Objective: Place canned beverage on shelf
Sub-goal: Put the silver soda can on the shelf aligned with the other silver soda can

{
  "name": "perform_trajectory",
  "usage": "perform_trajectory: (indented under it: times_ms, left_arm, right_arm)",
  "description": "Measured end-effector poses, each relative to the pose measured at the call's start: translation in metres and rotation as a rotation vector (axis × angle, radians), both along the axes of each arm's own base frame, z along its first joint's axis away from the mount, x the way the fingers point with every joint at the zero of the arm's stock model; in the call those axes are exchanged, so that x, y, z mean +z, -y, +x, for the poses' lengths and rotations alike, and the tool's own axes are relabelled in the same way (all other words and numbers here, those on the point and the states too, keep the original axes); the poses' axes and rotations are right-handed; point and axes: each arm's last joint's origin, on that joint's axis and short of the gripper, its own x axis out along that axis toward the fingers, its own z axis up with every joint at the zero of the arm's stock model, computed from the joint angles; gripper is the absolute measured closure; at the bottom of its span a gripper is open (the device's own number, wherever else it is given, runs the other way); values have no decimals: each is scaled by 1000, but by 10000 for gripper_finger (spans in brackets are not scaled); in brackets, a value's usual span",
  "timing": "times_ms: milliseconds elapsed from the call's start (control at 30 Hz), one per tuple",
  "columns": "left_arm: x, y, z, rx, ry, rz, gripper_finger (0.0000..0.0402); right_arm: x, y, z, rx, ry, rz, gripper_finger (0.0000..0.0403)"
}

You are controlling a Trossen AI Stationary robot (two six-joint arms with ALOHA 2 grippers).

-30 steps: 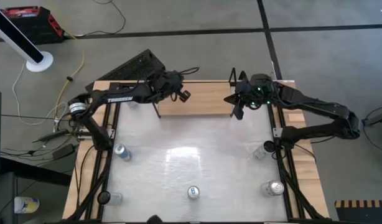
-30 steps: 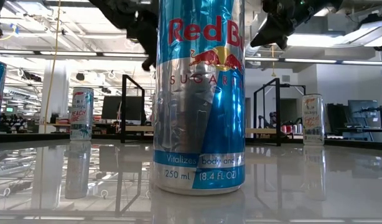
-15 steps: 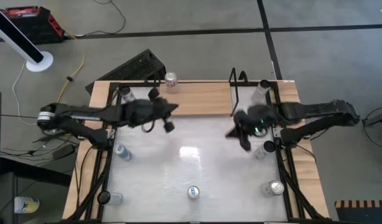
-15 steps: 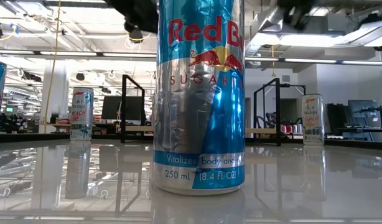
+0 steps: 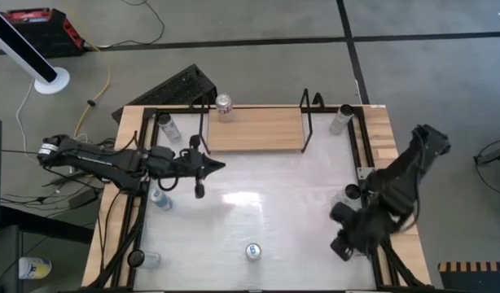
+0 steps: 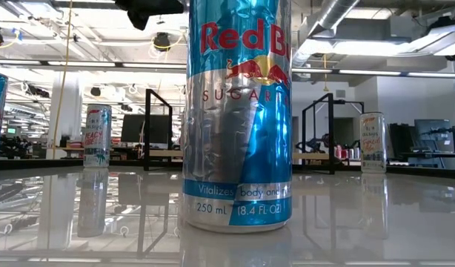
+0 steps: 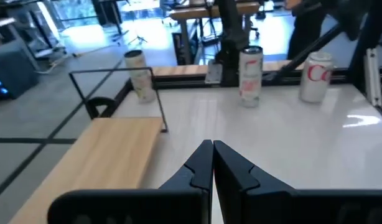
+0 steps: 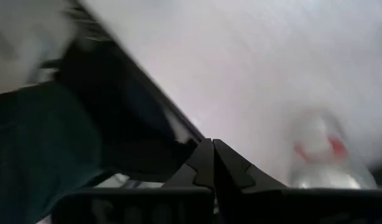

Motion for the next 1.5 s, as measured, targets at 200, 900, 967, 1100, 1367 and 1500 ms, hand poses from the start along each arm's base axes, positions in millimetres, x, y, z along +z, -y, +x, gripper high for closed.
perform_trajectory:
  times_ms: [200, 900, 967, 1100, 1367, 1500]
  left_arm:
    - [4, 3, 1, -60, 36, 3, 401]
    - [-3, 4, 0, -121, -34, -39, 401]
    - [-3, 4, 0, -120, -33, -44, 401]
    - [-3, 4, 0, -116, -30, -48, 401]
    - [-3, 4, 0, -114, -27, -56, 402]
    - [-3, 4, 0, -117, -29, -56, 402]
  right_arm:
    - [3, -6, -28, -159, -178, -56, 379]
    - [-6, -1, -46, -368, -343, -207, 209]
    - [-10, -3, -46, -376, -394, -215, 170]
    - [-15, -8, -44, -364, -477, -197, 98]
    - [-20, -17, -38, -357, -456, -155, 13]
    - [-29, -21, -37, -367, -458, -154, 4]
